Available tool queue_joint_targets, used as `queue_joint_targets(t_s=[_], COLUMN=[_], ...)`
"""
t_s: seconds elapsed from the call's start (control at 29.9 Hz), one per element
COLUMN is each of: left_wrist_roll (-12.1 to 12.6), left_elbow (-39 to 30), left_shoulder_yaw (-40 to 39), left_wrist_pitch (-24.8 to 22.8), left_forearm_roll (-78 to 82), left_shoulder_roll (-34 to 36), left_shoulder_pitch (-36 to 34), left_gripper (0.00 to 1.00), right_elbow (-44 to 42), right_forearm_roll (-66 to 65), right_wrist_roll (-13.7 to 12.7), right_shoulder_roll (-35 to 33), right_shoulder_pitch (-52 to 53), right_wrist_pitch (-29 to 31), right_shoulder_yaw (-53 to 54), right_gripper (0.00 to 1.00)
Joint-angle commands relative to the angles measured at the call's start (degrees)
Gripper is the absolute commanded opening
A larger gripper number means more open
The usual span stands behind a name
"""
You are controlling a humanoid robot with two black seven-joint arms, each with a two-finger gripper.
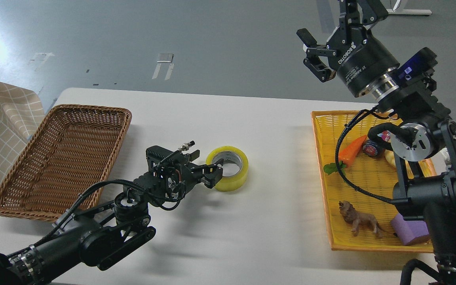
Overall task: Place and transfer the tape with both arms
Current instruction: 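Grasp the tape roll's edge with the left gripper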
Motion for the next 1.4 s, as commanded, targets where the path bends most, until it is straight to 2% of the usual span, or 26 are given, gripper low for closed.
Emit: queue_joint_targets(t_s=[0.0, 0.03, 0.17, 0.2, 0.3, 0.37, 0.47, 0.57, 0.67, 1.1, 1.37], left_wrist_roll=[0.2, 0.11, 0.11, 0.11, 0.11, 0.2, 0.73, 0.73, 0.81, 0.81, 0.73], left_elbow=[0.01, 0.01, 0.18, 0.27, 0.27, 0.27, 0.27, 0.19, 0.1, -0.78, -3.68], left_shoulder_yaw=[-0.09, -0.09, -0.09, -0.09, -0.09, -0.09, -0.18, -0.18, -0.26, -0.53, -0.62], left_wrist_pitch=[-1.44, -2.32, -3.38, -3.47, -3.47, -3.47, -3.73, -4.52, -5.23, -5.32, -5.32], left_forearm_roll=[0.0, 0.0, 0.0, 0.0, -0.11, -0.11, -0.28, -0.89, -3.44, -5.56, -6.88], left_shoulder_roll=[-0.03, -0.03, 0.14, 0.23, 0.32, 0.32, 0.32, 0.58, 1.46, 3.04, 6.03], left_shoulder_pitch=[-0.38, -0.65, -1.26, -1.35, -1.35, -1.35, -1.35, -1.44, -1.7, -3.55, -5.48], left_gripper=[0.62, 0.54, 0.52, 0.44, 0.29, 0.24, 0.22, 0.09, 0.0, 0.0, 0.0], right_elbow=[-0.06, -0.06, -0.68, -0.77, -0.85, -0.85, -0.77, -0.77, -0.77, -0.85, -0.94], right_forearm_roll=[-0.01, -0.01, -0.18, -0.27, -0.27, -0.18, -0.18, -0.27, -0.18, -0.18, -0.18], right_wrist_roll=[0.0, 0.0, 0.0, 0.09, 0.0, 0.0, 0.0, 0.0, 0.0, 0.0, 0.0], right_shoulder_roll=[0.0, 0.0, 0.0, 0.0, 0.0, 0.0, 0.0, 0.0, 0.0, 0.0, 0.0], right_shoulder_pitch=[-0.54, -0.72, -0.99, -0.99, -1.34, -1.43, -1.43, -1.6, -1.86, -2.3, -2.22], right_wrist_pitch=[-0.85, -1.11, -3.22, -4.27, -4.98, -5.07, -5.33, -5.51, -5.86, -6.21, -6.21], right_shoulder_yaw=[0.02, -0.07, -0.16, -0.16, -0.16, -0.16, -0.16, -0.16, -0.16, -0.25, -0.25], right_gripper=[1.0, 1.0, 1.0, 1.0, 1.0, 1.0, 1.0, 1.0, 1.0, 1.0, 1.0])
